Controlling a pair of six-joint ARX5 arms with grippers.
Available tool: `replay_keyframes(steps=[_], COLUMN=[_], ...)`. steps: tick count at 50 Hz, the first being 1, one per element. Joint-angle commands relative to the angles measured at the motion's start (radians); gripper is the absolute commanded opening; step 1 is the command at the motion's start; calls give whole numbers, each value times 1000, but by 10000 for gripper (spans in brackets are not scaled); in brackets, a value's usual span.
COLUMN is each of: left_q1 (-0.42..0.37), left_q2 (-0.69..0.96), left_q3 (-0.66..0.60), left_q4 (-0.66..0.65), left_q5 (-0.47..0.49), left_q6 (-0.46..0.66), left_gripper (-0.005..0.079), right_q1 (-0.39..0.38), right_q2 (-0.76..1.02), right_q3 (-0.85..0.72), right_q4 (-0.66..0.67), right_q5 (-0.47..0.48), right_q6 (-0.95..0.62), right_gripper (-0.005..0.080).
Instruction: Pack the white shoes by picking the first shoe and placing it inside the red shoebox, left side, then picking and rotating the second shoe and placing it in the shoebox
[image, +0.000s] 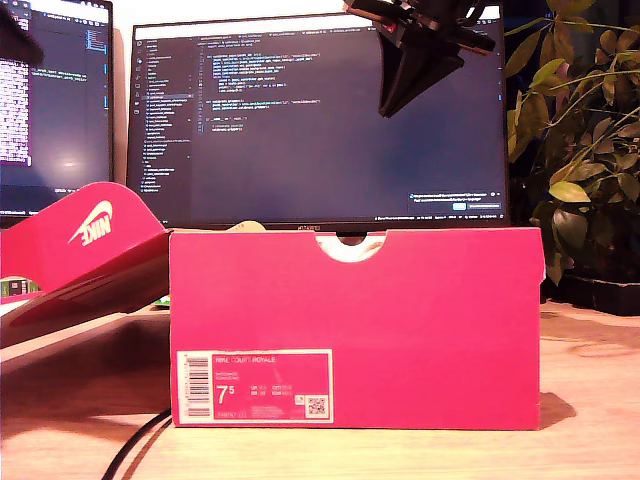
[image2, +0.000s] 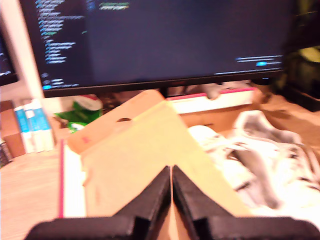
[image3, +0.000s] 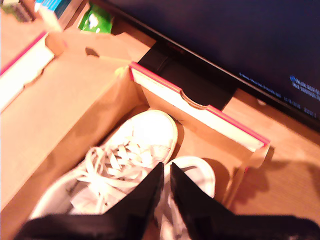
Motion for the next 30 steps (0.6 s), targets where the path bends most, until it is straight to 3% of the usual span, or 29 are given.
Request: replay_keyframes(steps=[1,15,22,30], left_q1=[18,60,61,70], left_q2=[7,31,31,45], left_q3=[0,-43,-47,-47], left_q4=[16,76,92,137], left_q5=[15,62,66,74], left_q6=[16,16,16,24], left_gripper=[-18,-18,-18,-18], right_q1=[-16,-119,-212,-306], right_q2=[-34,-55,-66,-66], right_q3=[12,9,8,8], right_q4=[3,17,41,133], right_q5=[40,155,151,72], right_q6=[20,40,43,38], right_gripper=[-13,-13,-13,-13])
